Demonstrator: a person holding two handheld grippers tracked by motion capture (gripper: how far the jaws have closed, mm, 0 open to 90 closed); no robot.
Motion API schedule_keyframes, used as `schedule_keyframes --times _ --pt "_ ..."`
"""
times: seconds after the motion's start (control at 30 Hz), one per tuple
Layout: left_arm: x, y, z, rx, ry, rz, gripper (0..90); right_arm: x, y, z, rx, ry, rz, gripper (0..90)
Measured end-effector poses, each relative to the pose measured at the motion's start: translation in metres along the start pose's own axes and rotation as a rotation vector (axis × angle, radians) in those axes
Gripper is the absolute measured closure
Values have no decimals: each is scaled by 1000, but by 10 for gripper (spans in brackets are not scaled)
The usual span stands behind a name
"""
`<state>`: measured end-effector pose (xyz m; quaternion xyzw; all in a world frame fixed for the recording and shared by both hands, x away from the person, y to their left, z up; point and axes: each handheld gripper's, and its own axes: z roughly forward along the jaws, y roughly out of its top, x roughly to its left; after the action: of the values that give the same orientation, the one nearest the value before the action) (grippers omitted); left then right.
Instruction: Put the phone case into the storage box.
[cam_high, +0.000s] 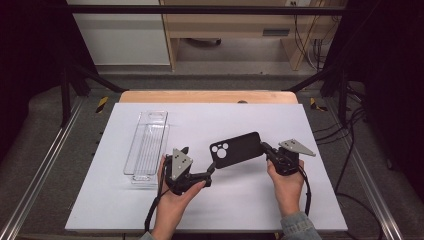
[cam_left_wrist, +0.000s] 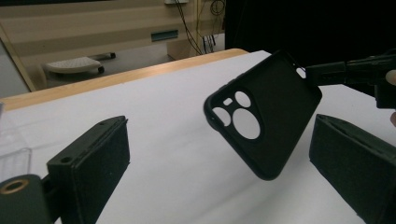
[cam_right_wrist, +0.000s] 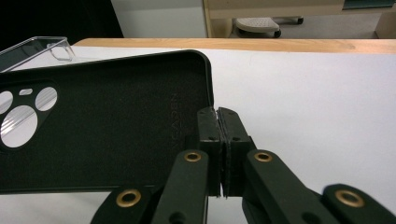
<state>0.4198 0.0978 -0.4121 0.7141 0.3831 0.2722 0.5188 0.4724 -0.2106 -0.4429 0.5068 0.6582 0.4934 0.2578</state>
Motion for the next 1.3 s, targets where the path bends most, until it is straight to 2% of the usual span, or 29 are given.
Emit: schedule_keyframes --times 0.17,0.3,0.47,0.73,1.07,1.3 --pt "-6 -6 4 11 -7 -13 80 1 0 0 -3 4 -4 896" --pt "-7 -9 7 13 1 -47 90 2 0 0 -7 6 -10 896" --pt "-7 -11 14 16 -8 -92 126 3 -1 0 -11 7 -16 895" --pt "-7 -12 19 33 7 -135 249 4 -1 -1 -17 7 -24 895" --pt "-10 -15 25 65 -9 -161 433 5 0 -1 -20 8 -31 895" --pt "-10 -17 26 78 -15 -171 495 5 -1 -2 -21 10 -31 895"
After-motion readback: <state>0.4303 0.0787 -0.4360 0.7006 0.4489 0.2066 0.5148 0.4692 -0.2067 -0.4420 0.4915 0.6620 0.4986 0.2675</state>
